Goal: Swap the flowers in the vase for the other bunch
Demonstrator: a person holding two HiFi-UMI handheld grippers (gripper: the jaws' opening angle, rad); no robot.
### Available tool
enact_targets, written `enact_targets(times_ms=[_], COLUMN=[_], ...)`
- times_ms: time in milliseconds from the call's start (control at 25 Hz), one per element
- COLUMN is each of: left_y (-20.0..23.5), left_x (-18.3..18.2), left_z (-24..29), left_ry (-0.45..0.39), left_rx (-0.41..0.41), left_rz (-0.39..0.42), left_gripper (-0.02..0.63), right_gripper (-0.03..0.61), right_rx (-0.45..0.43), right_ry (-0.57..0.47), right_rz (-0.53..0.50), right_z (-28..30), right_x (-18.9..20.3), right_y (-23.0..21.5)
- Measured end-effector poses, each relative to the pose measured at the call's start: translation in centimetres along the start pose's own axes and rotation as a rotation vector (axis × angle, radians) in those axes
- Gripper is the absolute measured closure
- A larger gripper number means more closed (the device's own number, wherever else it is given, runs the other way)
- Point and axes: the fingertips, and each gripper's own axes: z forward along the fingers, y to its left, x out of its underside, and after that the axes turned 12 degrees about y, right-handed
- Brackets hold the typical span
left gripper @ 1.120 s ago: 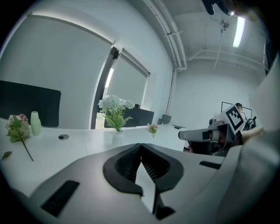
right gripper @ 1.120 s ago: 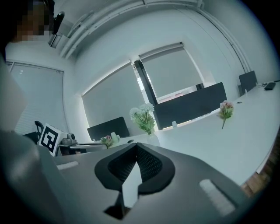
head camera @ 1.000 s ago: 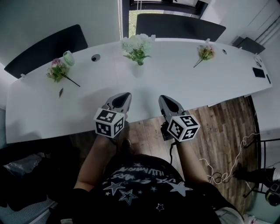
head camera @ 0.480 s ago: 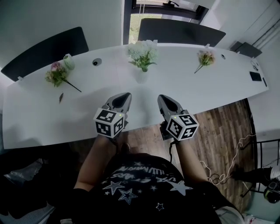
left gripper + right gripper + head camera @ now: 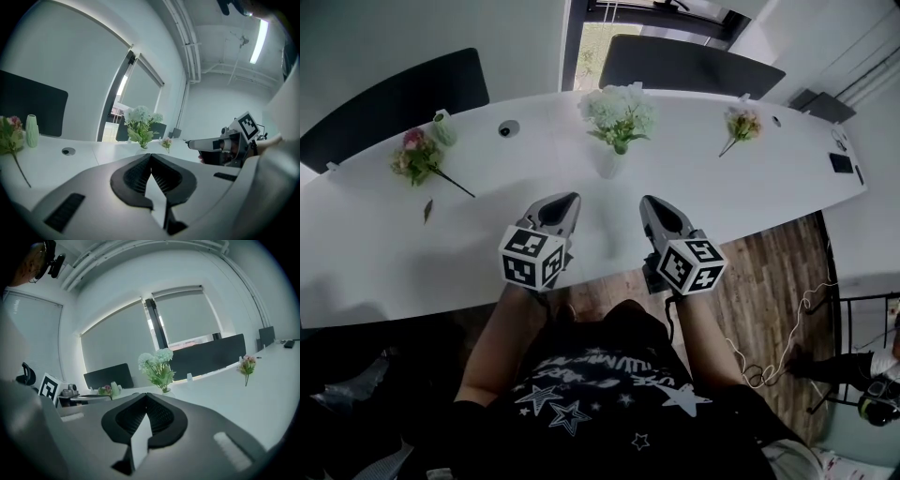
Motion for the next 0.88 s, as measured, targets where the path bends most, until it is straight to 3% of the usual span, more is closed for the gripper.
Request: enact_targets(times_ms=[480, 880], left_y=[1.0, 1.3], left_x=[-0.8, -1.6], left_z=[1.9, 7.2], left_ry=[-0.012, 0.028], left_rx=[-0.039, -0.119], left_rz=[-0.011, -0.033], left_gripper=[0.606, 0.604], right_gripper=[0.577, 0.577], right_rx=[-0.06, -0.141], right_ry=[0.014, 0.04], right_rz=[-0.031, -0.045], right_z=[3.0, 5.8], right_x=[-1.8, -3.7], right_y=[-2.2, -7.3])
